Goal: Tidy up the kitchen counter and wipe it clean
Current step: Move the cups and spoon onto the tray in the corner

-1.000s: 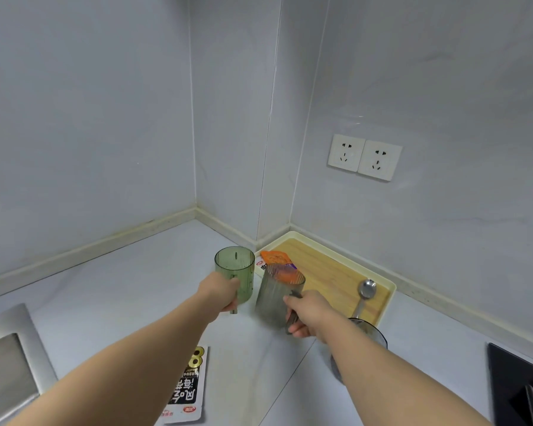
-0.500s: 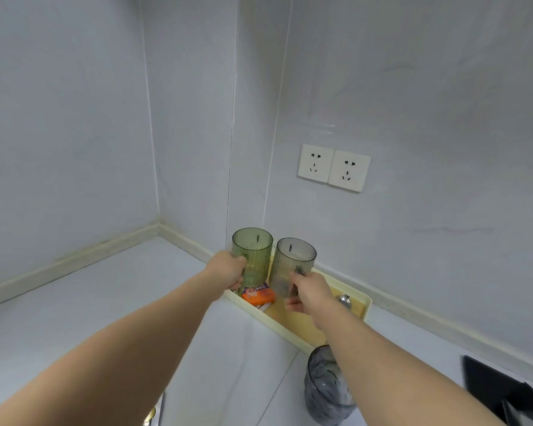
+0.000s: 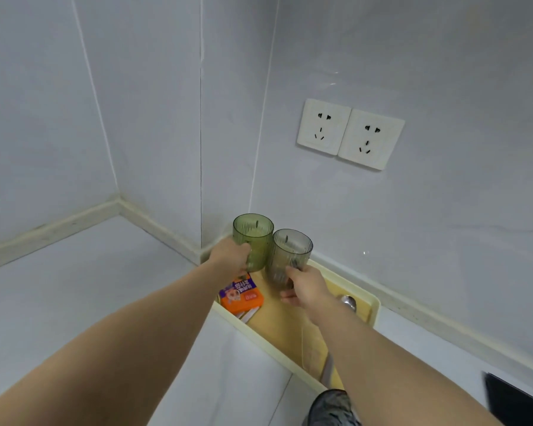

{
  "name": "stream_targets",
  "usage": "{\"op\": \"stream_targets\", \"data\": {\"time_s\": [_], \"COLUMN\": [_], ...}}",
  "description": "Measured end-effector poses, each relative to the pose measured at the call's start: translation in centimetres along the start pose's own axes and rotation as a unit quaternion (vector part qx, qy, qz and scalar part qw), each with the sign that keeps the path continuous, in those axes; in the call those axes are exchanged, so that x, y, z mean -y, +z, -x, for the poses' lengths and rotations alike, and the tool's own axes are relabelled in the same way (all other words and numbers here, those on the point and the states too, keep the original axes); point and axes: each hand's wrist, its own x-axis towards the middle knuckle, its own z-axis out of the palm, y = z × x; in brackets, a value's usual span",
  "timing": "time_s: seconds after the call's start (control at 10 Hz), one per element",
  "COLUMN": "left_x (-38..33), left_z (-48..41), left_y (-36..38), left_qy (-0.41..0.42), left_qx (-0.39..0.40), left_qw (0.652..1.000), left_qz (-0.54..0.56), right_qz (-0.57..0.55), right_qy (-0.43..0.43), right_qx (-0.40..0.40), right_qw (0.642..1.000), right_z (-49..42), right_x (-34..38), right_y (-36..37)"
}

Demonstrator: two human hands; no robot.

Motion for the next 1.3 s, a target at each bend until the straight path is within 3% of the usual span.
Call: {"op": "stream_targets", "data": {"time_s": [0.5, 0.8, 1.0, 1.3], "left_x": [0.2, 0.0, -1.1, 1.9], "left_z": [-3.6, -0.3, 7.9, 16.3], "left_y": [0.2, -0.1, 0.4, 4.7], "left_qy": [0.037, 0.067, 0.148, 0.175], "left_qx": [0.024, -0.038, 0.041, 0.181], "left_qw": [0.994, 0.981, 0.960, 0.926], "left_qz": [-0.099, -0.178, -0.232, -0.281], "right_qz": [0.035, 0.034, 0.022, 0.045], "right_qy": [-0.017, 0.017, 0.001, 0.015], "right_qx": [-0.035, -0.039, -0.074, -0.104], "right_qw": [0.999, 0.999, 0.997, 0.993], "right_z": [-2.8, 0.8, 6.9, 14.4], "right_x": [-0.1, 0.4, -0.9, -5.3], "right_y": [1.8, -0.9, -4.2, -8.8]}}
